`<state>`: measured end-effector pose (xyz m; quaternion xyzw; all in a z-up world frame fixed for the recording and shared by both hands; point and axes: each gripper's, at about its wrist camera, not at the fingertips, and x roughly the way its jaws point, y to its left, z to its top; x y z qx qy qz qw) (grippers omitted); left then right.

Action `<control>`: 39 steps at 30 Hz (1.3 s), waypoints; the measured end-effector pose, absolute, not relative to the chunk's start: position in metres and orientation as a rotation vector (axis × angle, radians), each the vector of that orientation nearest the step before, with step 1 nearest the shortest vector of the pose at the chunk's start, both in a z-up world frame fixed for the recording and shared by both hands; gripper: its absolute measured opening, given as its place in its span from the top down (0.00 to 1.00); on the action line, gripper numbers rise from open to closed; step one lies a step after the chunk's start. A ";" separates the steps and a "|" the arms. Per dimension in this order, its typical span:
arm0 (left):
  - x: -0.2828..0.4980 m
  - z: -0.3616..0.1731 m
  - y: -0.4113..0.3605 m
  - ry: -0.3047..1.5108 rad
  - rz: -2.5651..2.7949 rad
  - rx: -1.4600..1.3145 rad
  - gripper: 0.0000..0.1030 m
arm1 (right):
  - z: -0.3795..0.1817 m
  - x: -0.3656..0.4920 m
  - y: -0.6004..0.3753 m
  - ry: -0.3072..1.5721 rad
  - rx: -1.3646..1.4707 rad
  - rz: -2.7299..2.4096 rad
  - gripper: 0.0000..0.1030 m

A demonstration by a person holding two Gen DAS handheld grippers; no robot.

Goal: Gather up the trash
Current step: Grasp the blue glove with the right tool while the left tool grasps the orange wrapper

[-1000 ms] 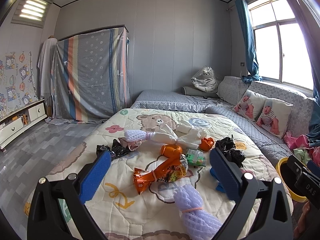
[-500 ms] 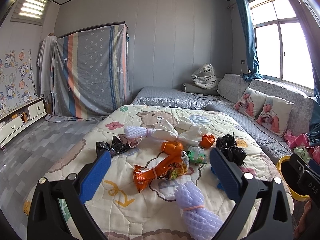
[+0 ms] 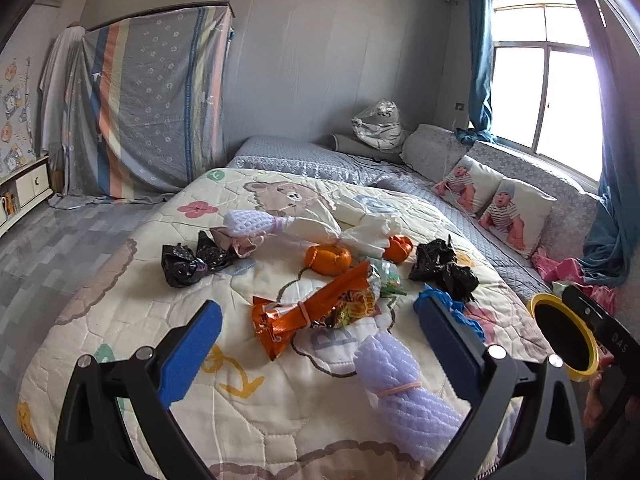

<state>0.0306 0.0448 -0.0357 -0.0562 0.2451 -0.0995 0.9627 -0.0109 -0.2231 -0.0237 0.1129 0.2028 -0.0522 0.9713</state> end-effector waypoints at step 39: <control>0.188 -0.094 0.005 0.737 -0.434 0.069 0.27 | -0.096 0.126 -0.179 0.762 -0.007 0.228 0.12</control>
